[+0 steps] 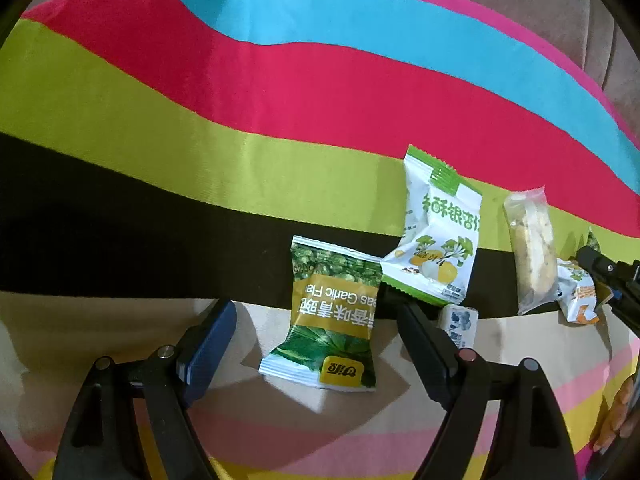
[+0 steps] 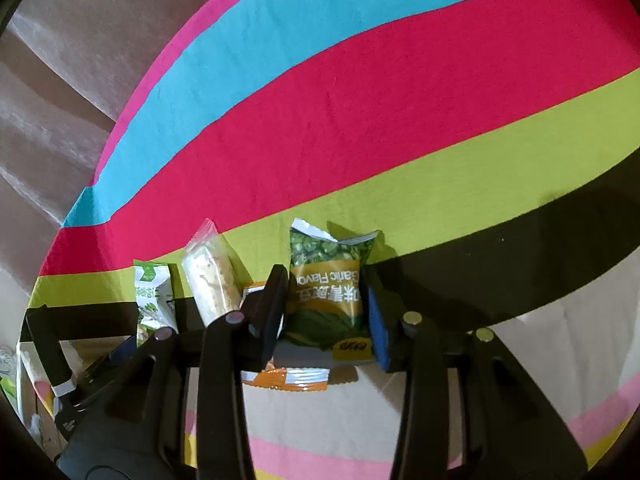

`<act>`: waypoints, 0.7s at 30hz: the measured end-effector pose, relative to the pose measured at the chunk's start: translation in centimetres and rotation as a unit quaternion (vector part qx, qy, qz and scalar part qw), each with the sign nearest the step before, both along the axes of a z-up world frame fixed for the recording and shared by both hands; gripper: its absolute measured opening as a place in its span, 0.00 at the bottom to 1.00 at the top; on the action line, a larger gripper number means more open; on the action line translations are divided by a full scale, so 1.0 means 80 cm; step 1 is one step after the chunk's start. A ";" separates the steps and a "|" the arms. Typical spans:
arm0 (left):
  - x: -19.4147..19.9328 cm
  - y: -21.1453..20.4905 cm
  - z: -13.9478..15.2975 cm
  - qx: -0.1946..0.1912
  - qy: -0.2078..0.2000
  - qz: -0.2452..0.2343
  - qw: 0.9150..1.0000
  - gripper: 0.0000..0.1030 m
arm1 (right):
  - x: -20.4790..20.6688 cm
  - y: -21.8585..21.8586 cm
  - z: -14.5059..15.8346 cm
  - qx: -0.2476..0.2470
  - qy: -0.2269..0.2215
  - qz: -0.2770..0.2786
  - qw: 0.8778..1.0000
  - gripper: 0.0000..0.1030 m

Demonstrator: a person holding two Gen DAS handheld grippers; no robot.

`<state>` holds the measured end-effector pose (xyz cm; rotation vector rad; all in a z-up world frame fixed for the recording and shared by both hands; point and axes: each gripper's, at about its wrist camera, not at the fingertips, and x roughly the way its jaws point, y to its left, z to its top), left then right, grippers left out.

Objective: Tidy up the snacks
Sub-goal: 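Grasp the green garlic-flavour pea packet with the left tool while the right tool grasps another green packet, then lift both green pea packets off the tablecloth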

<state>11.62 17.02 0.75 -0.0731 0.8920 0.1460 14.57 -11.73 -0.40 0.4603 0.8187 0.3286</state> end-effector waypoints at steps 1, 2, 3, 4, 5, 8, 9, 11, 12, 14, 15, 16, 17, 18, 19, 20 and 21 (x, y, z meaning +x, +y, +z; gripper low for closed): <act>0.002 0.000 -0.001 0.002 0.004 0.000 1.000 0.81 | 0.000 0.000 0.001 -0.002 -0.001 0.000 1.000 0.42; 0.005 0.003 -0.001 0.003 0.006 0.001 1.000 0.81 | 0.001 0.003 0.001 -0.004 -0.001 0.000 1.000 0.42; 0.007 0.001 -0.001 0.004 0.006 0.001 1.000 0.81 | 0.002 0.005 0.002 -0.005 -0.001 0.000 1.000 0.42; 0.008 0.001 -0.001 0.004 0.007 0.001 1.000 0.81 | 0.002 0.006 0.003 -0.006 -0.002 0.001 1.000 0.42; 0.009 0.001 -0.001 0.004 0.007 0.001 1.000 0.81 | 0.002 0.008 0.004 -0.007 -0.002 0.002 1.000 0.42; 0.003 -0.006 0.011 0.010 -0.008 -0.005 1.000 0.38 | 0.000 0.011 0.005 -0.011 -0.004 0.008 1.000 0.39; 0.001 -0.008 0.012 0.018 -0.009 -0.005 1.000 0.35 | -0.001 0.011 0.007 -0.012 -0.008 0.010 1.000 0.39; -0.001 -0.009 0.013 0.015 -0.012 -0.005 1.000 0.34 | -0.004 0.009 0.011 -0.013 -0.016 0.015 1.000 0.39; -0.003 -0.007 0.015 0.013 -0.016 -0.003 1.000 0.34 | -0.005 0.010 0.013 -0.015 -0.021 0.017 1.000 0.38; -0.009 -0.006 0.019 0.019 -0.027 0.004 0.999 0.34 | -0.007 0.012 0.015 -0.014 -0.030 0.019 0.999 0.38; -0.012 -0.007 0.020 0.025 -0.029 0.005 0.999 0.34 | -0.009 0.012 0.018 -0.014 -0.037 0.020 0.999 0.38; -0.015 -0.008 0.021 0.029 -0.031 0.005 0.999 0.34 | -0.010 0.012 0.019 -0.014 -0.039 0.021 0.999 0.38; -0.018 -0.010 0.022 0.033 -0.032 0.005 0.999 0.34 | -0.011 0.011 0.021 -0.012 -0.042 0.020 0.999 0.38; -0.022 -0.012 0.023 0.038 -0.033 0.004 0.999 0.34 | -0.012 0.009 0.021 -0.010 -0.043 0.020 0.999 0.38; -0.027 -0.015 0.024 0.047 -0.035 0.004 0.998 0.34 | -0.013 0.007 0.022 -0.004 -0.046 0.020 0.999 0.38; -0.033 -0.017 0.027 0.054 -0.038 0.005 0.998 0.34 | -0.015 0.002 0.025 0.008 -0.053 0.020 0.998 0.38; -0.040 -0.019 0.031 0.057 -0.043 0.007 0.997 0.34 | -0.018 -0.001 0.026 0.011 -0.059 0.017 0.998 0.38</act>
